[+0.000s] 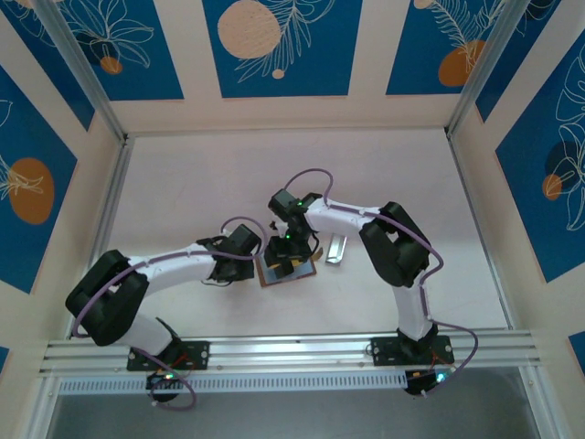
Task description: Put the credit cards into the card holder
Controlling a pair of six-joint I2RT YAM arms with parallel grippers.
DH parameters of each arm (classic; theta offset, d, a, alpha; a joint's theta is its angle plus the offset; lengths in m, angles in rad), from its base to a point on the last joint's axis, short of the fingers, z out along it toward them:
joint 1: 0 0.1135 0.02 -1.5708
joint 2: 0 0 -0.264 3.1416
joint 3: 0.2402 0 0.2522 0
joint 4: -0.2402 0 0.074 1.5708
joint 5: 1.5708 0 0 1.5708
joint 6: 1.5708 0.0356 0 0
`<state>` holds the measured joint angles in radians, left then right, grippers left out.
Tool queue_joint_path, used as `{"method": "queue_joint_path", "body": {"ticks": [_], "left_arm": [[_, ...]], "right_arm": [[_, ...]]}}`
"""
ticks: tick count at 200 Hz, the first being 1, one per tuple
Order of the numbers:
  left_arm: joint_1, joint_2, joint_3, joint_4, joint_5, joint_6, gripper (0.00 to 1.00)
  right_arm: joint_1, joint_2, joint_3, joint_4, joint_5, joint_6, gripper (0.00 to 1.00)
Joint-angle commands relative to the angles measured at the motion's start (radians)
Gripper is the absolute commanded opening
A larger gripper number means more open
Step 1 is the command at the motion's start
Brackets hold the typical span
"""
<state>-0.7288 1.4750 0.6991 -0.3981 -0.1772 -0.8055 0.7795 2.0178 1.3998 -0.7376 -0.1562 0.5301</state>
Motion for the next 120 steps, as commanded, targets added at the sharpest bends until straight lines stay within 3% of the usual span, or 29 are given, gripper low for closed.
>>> {"method": "queue_joint_path", "body": {"ticks": [1,48,120], "left_arm": [[0.007,0.047,0.0,0.074,0.037,0.003,0.07],[0.006,0.048,-0.002,0.077,0.039,0.004,0.07],[0.007,0.044,0.005,0.074,0.038,0.003,0.07]], "right_arm": [[-0.006,0.025,-0.035,-0.028,0.047,0.004,0.61],[0.013,-0.021,-0.012,-0.085,0.208,-0.021,0.65],[0.072,0.082,0.048,-0.112,0.248,-0.037,0.66]]}}
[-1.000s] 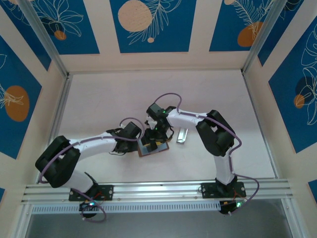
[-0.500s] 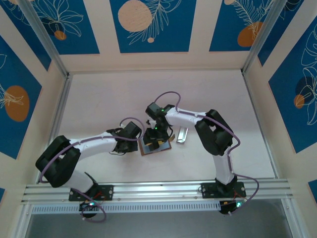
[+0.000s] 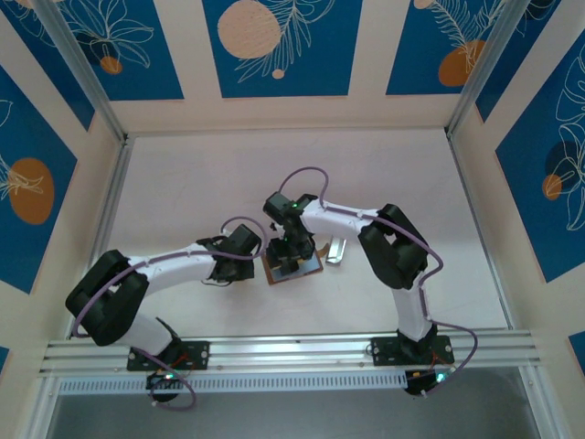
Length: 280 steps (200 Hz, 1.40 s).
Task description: Put the credit cards into the card holder
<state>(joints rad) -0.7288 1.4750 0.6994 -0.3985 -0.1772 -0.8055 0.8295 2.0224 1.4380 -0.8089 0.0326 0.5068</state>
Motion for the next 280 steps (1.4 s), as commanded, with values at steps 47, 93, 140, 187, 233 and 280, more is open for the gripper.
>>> {"method": "queue_joint_path", "body": {"ticks": [47,93,140,187,233,280], "left_arm": [[0.007,0.044,0.002,0.075,0.039,0.001,0.07],[0.007,0.046,0.005,0.077,0.038,-0.001,0.06],[0.007,0.042,0.007,0.076,0.039,-0.001,0.07],[0.008,0.042,0.014,0.082,0.05,0.002,0.07],[0.005,0.049,0.042,0.071,0.059,0.018,0.07],[-0.017,0.055,0.085,0.065,0.062,0.032,0.06]], "right_arm": [[0.073,0.151,0.038,-0.052,0.098,0.002,0.67],[0.124,0.225,0.079,-0.091,0.182,0.025,0.67],[0.098,0.171,0.021,-0.008,0.064,0.014,0.68],[-0.007,0.016,-0.071,0.151,-0.265,-0.001,0.72],[-0.037,-0.002,-0.037,0.045,-0.106,-0.004,0.73],[-0.049,-0.02,-0.058,0.07,-0.146,-0.014,0.64]]}}
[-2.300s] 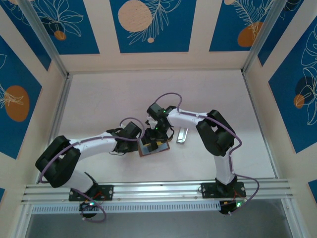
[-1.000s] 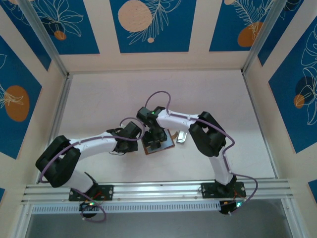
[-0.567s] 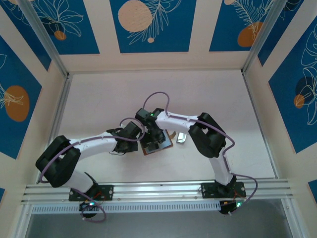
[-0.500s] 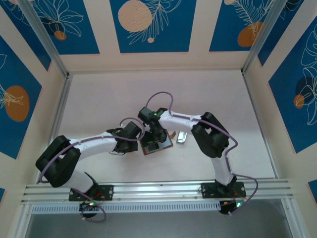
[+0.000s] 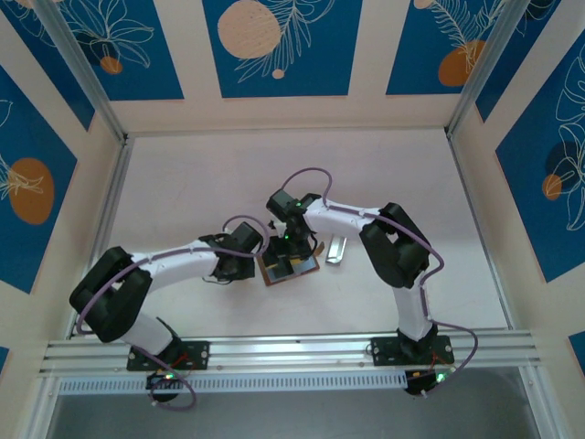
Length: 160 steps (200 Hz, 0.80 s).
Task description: Put the credit cards into the card holder
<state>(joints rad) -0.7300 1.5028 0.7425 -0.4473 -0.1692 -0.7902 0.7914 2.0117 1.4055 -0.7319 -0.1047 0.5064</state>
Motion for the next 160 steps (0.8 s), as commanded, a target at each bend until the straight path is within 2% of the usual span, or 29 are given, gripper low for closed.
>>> {"method": "queue_joint_path", "body": {"ticks": [1,21,65,113,160], "left_arm": [[-0.017,0.027,0.043,0.114,0.055,0.017,0.07],[-0.026,0.012,0.059,0.107,0.051,0.01,0.06],[-0.037,-0.066,0.073,0.069,-0.011,-0.005,0.04],[-0.037,0.024,0.103,0.085,0.003,-0.002,0.04],[-0.037,0.074,0.088,0.117,0.008,-0.012,0.03]], "right_arm": [[-0.013,-0.009,-0.026,-0.004,-0.016,-0.013,0.63],[-0.023,-0.011,-0.033,0.015,-0.059,-0.01,0.55],[-0.057,-0.032,-0.068,0.048,-0.123,-0.008,0.54],[-0.076,-0.036,-0.083,0.068,-0.157,-0.001,0.54],[-0.084,-0.03,-0.081,0.072,-0.171,0.001,0.49]]}}
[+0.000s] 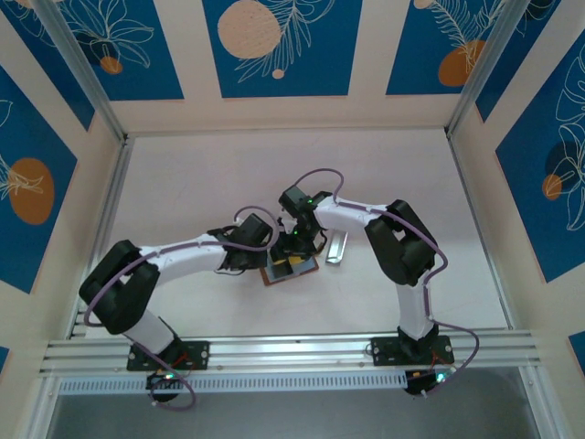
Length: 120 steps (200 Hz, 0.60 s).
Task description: Put the credit cards into the card holder
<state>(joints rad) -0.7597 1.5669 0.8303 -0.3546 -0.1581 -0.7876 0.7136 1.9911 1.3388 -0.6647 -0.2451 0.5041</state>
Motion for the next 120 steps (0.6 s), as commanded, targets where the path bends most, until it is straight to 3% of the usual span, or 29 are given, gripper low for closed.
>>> {"method": "queue_joint_path", "body": {"ticks": [1,120], "left_arm": [[-0.007,0.011,0.0,0.024,-0.003,-0.014,0.03],[-0.009,0.065,-0.066,0.108,0.029,-0.041,0.03]], "right_arm": [[-0.006,-0.009,-0.015,0.005,-0.031,0.004,0.49],[0.027,0.021,0.002,0.057,-0.105,0.045,0.45]]}}
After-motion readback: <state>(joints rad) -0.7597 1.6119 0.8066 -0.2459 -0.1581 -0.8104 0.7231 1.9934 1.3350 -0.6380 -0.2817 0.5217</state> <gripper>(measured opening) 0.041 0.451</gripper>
